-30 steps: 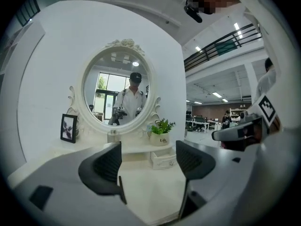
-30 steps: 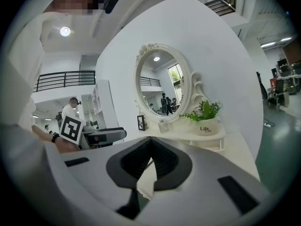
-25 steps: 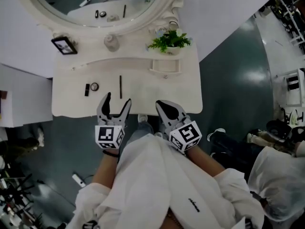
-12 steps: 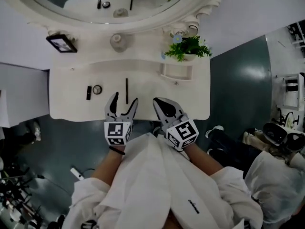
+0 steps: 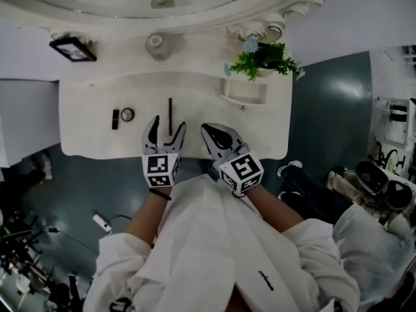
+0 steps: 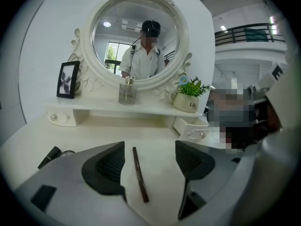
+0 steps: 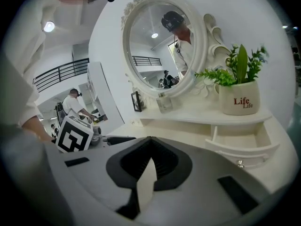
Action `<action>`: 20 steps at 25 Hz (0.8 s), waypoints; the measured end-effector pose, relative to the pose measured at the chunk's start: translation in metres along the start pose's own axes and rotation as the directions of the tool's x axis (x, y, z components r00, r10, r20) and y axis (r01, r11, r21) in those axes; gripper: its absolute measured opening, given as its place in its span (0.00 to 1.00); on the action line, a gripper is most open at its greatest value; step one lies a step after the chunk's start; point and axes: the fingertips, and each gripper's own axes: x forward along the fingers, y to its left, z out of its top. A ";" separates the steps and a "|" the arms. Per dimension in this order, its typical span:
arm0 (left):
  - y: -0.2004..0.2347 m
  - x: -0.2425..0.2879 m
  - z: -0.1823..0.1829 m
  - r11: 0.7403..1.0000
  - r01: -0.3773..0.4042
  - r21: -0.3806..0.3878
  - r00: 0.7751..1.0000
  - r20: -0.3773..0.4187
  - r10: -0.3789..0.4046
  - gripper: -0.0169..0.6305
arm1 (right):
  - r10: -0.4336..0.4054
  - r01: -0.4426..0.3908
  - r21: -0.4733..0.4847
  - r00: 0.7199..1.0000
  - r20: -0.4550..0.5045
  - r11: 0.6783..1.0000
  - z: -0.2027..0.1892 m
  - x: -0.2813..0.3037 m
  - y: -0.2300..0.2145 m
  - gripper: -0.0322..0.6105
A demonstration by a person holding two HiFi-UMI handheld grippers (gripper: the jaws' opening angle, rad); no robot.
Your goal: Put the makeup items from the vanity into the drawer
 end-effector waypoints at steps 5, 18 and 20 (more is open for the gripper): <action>0.005 0.011 -0.016 0.999 -0.044 -0.007 0.997 -0.066 0.044 0.57 | 0.043 -0.044 -0.005 0.997 -0.056 0.999 -0.016 0.011 -0.004 0.08; 0.018 0.029 -0.052 0.995 -0.100 -0.018 0.976 -0.195 0.095 0.52 | 0.083 -0.078 0.050 0.991 -0.101 0.996 -0.044 0.029 -0.008 0.08; 0.017 0.030 -0.054 0.995 -0.099 -0.020 0.975 -0.200 0.093 0.52 | 0.088 -0.083 0.053 0.990 -0.107 0.995 -0.046 0.034 -0.008 0.08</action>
